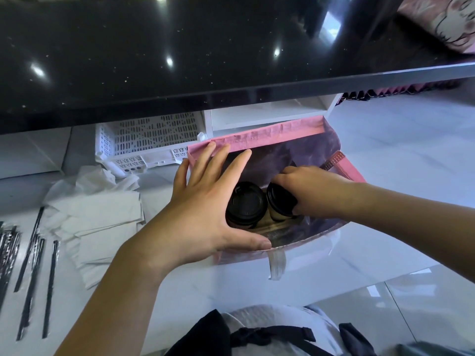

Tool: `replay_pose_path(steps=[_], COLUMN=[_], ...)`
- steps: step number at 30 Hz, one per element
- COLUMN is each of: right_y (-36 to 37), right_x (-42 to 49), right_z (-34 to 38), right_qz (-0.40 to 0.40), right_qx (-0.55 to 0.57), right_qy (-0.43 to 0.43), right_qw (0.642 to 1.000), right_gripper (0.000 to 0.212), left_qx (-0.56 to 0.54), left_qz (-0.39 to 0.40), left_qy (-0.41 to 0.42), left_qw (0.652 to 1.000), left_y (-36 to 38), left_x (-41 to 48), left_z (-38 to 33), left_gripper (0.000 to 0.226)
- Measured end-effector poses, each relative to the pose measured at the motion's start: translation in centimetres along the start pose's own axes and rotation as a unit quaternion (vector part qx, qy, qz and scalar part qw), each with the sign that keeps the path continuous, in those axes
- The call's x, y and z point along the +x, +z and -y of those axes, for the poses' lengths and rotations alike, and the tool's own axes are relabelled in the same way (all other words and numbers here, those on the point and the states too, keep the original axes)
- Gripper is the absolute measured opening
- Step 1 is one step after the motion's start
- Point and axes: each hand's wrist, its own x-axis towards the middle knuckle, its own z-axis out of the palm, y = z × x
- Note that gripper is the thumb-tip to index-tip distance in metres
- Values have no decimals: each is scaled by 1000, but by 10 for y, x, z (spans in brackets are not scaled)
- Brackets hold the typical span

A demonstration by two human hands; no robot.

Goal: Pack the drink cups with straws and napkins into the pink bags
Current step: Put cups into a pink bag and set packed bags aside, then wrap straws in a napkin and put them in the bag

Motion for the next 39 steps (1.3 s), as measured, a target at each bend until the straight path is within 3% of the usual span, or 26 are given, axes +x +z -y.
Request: replay_pose_path(steps=[8,13,15,19,22,26,29,33,39], right_y=[0,-8,-22,-69,-99,-105,-100,-76,8], right_x=[-2,-7,-14,-47,-72,-73,-65,-45,-12], right_z=[2,3,6,14,28,66,112,165,217], right_qz=[23,33,20,-3,-69,-249,-299,-255,-115], right_qx=[4,9,29,113,173,197,200,203,237], right_qy=[-12,-23,-29,-44,-60,-153,-228,-276,-335], right_qw=[1000,999,999,993,981,936,905,904,905], right_gripper=[43,67,74,51,44,40,46,53,62], left_qx=[0,-4,-27,-133,-212,-212,-204,-188,-149], left_qz=[-19,-34,-44,-92,-183,-296,-382,-415,-300], left_qy=[-6,4,17,36,33,-68,-208,-393,-517], left_qw=[1000,999,999,986,960,929,877,799,788], left_y=[1,3,1,-3,-4,8,37,90,168], left_x=[3,2,0,-10,-24,-54,-88,-147,-201], left_z=[4,4,4,8,13,39,69,96,86], left_gripper=[131,126,117,83,59,57,73,90,79])
